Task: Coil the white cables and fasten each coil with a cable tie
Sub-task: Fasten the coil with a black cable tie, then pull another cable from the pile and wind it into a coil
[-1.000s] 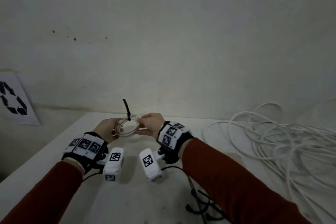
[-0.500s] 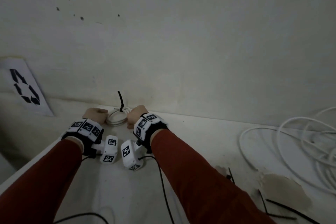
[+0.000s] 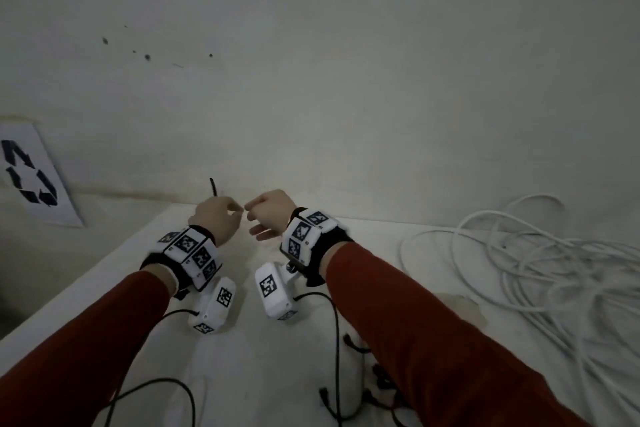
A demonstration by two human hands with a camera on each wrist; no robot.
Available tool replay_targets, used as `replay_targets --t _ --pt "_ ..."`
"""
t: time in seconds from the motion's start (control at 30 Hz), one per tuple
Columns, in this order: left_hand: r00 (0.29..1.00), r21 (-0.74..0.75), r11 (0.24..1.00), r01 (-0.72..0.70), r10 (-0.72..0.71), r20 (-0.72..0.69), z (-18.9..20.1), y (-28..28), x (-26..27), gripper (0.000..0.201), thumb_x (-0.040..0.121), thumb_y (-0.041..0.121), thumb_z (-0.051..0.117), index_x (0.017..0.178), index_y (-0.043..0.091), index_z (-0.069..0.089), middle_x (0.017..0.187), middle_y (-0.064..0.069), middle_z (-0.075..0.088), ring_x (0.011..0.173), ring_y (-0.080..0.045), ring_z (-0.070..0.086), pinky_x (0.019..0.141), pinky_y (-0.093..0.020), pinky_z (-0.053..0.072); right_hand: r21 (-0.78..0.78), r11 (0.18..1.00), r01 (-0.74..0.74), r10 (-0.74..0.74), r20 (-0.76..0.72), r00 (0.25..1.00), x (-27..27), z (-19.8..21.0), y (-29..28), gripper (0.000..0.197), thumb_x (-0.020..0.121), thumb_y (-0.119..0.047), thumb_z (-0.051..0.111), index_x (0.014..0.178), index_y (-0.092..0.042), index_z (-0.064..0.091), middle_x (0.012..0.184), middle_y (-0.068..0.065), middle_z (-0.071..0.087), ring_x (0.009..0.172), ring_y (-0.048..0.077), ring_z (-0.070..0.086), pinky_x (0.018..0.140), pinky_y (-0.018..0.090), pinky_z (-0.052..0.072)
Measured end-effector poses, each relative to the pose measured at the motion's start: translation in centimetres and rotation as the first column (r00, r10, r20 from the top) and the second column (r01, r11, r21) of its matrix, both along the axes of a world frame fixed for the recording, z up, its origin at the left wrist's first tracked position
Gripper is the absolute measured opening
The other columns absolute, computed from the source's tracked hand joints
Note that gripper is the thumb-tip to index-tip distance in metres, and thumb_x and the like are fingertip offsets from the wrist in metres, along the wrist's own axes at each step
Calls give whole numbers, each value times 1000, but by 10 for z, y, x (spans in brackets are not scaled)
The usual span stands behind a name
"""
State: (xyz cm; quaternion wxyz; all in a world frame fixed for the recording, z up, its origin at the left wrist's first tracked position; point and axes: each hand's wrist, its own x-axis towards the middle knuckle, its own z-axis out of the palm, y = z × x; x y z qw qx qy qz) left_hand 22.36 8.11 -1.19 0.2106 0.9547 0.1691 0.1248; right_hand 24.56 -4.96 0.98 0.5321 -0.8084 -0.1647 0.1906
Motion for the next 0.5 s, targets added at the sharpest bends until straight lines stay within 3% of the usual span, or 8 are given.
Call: replay_targets --t 0.07,0.17,0.23,0.33,0.4,0.5 --pt "992 12 992 127 -127 19 10 -35 -12 23 92 19 54 107 8 67 113 -14 65 105 -30 58 85 -31 43 -23 1000 17 -16 43 999 -15 15 -34 12 91 -4 54 99 -7 63 91 12 64 60 20 61 52 28 51" --pt "943 34 946 324 -325 71 25 -94 -33 21 93 20 55 102 6 68 104 -13 68 97 -28 60 72 -24 34 -108 994 24 -5 174 985 -38 30 -97 8 90 -11 57 85 -16 61 88 6 66 64 19 63 54 25 50" --pt "904 49 908 416 -419 87 32 -131 -47 17 93 24 55 96 14 69 102 -6 69 92 -23 59 74 -24 37 -160 985 69 -26 255 967 -51 36 -148 10 89 -13 58 82 -15 65 83 2 66 71 19 64 59 27 52" --pt "852 80 856 511 -516 87 34 -181 -62 14 93 29 53 82 33 62 99 4 69 96 -19 59 90 -34 42 -316 921 229 -102 371 923 -65 38 -229 18 89 -14 58 98 -7 72 98 7 70 98 23 63 87 32 51" --pt "827 117 831 544 -554 93 35 -215 -72 15 93 30 50 85 34 62 103 8 66 105 -16 57 94 -34 35 -523 787 329 -92 427 900 -74 36 -282 26 89 -18 59 110 -6 69 117 10 67 112 24 59 92 27 44" --pt "791 153 792 592 -606 78 33 -263 -79 16 94 30 50 95 30 66 114 6 60 115 -17 50 94 -35 29 -821 476 315 0 358 934 -87 22 -346 45 90 -27 58 133 -14 53 139 11 50 128 27 46 103 31 37"
